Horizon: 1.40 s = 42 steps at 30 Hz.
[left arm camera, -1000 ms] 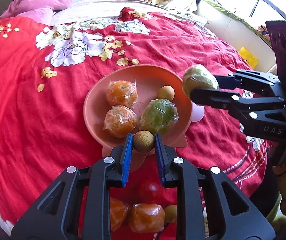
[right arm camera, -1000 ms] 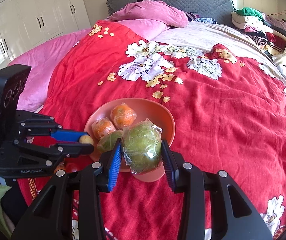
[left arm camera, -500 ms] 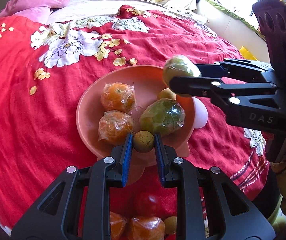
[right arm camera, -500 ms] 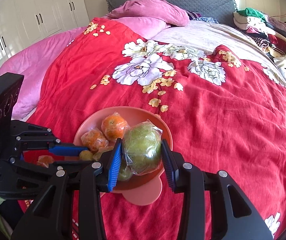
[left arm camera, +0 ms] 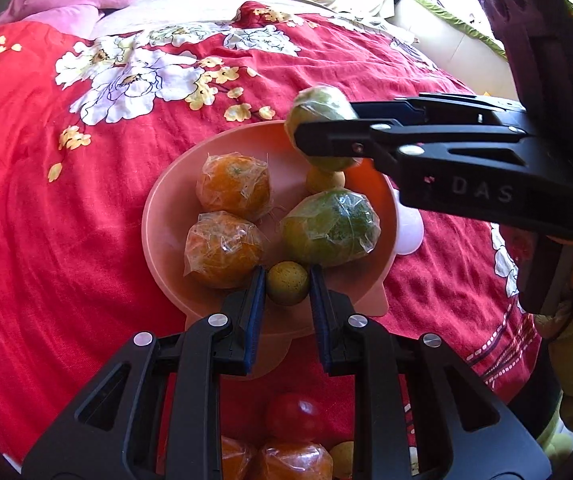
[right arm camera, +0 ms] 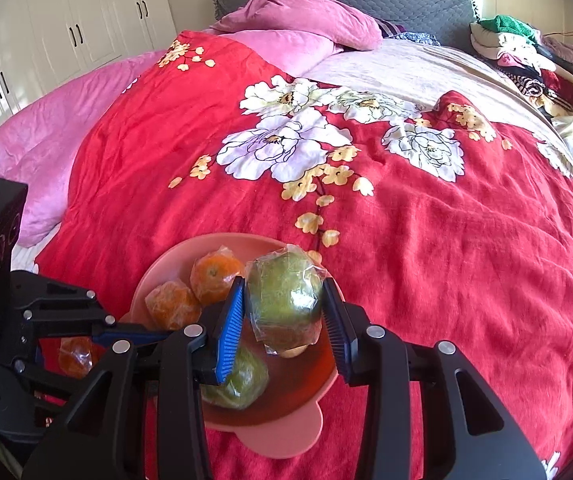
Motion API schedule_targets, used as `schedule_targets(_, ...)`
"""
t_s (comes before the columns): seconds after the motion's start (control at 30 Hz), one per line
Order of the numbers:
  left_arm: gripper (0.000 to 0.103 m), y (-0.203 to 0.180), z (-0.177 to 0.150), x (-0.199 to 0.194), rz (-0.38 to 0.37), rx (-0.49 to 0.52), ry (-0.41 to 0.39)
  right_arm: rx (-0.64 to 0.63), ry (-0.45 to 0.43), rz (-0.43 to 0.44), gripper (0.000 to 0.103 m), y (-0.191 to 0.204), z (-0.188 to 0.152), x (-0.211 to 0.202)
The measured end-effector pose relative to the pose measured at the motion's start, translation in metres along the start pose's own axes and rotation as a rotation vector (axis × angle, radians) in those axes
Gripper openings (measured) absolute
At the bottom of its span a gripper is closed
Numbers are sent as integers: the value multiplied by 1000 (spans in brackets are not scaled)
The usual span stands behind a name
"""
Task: Organize fruits
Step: 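Lower both fruits into the pink bowl and open both tools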
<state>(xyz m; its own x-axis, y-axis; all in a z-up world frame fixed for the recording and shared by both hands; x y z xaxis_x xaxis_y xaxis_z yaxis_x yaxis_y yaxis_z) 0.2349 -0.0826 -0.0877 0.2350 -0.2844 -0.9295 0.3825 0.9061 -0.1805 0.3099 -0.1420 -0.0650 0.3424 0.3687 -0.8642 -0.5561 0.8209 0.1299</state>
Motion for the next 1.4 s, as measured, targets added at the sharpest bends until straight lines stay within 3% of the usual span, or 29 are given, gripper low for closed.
schedule_targets(0.4, 15, 4, 0, 0, -2, -6, 0, -19, 40, -8, 37, 4, 2, 23)
schedule_targets(0.93, 15, 4, -1, 0, -3, -5, -2, 6, 22, 13, 38, 1, 0, 15)
schedule_targets(1.03, 15, 4, -1, 0, -1, -3, -2, 18, 16, 8, 45, -2, -2, 11)
schedule_targets(1.4, 15, 2, -2, -1, 2, 3, -5, 46, -7, 9, 53, -6, -8, -5)
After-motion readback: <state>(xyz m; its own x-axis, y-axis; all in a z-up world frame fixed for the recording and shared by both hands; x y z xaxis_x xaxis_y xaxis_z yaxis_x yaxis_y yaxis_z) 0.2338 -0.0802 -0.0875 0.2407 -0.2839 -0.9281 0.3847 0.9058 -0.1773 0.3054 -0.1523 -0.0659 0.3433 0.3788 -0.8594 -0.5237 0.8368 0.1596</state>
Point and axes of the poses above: each gripper's, at about its wrist camera, not at the fingertips, and x roughly the way its jaws point, y to its left, z to its top, the point moved 8 cm from there along x, roughly the way its jaws point, and after that the axes turned 12 degrees about y, right-handed, at the moved point
